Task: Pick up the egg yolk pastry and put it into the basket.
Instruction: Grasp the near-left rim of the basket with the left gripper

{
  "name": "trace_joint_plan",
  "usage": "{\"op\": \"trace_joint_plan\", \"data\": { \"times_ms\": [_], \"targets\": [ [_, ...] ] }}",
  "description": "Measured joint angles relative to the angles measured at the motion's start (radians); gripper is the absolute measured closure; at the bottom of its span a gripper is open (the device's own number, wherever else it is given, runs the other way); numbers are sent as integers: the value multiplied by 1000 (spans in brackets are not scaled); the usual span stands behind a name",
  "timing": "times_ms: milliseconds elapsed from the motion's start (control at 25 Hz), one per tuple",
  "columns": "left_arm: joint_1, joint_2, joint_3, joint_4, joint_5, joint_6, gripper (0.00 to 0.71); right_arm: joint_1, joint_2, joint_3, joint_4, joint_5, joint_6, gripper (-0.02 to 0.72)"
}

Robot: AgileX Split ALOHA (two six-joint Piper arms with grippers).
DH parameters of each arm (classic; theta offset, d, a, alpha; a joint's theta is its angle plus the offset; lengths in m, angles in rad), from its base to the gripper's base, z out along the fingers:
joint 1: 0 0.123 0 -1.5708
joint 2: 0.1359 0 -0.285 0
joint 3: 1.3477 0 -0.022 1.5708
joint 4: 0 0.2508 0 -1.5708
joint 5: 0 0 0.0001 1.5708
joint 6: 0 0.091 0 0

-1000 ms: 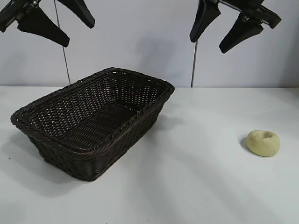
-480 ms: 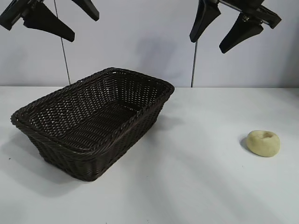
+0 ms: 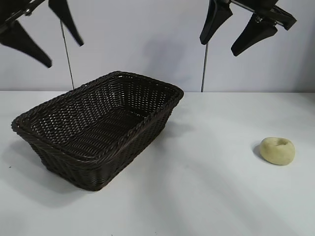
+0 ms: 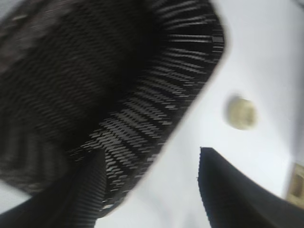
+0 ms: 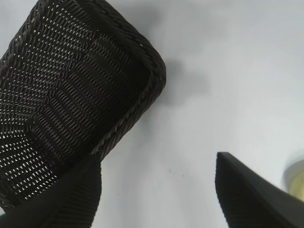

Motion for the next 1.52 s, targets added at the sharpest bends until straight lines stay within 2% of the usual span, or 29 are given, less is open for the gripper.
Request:
{"op": "trace_joint_plan", "data": {
  "times_ms": [120, 400, 760, 1000, 1120, 1320, 1520],
  "targets": [
    [0, -1, 0, 107, 72, -97, 286, 0, 0, 0, 0, 0, 0, 209],
    [0, -51, 65, 120, 82, -231, 286, 0, 0, 0, 0, 0, 0, 209],
    [-6, -160, 296, 23, -80, -295, 286, 0, 0, 0, 0, 0, 0, 209],
    [-99, -169, 414, 14, -237, -364, 286, 0, 0, 0, 0, 0, 0, 209],
    [-129, -169, 455, 10, -311, -405, 286, 0, 0, 0, 0, 0, 0, 209],
    [-129, -169, 477, 19, -377, -423, 286, 0, 0, 0, 0, 0, 0, 209],
    [-129, -169, 478, 60, -400, -431, 286, 0, 0, 0, 0, 0, 0, 209]
  ]
}}
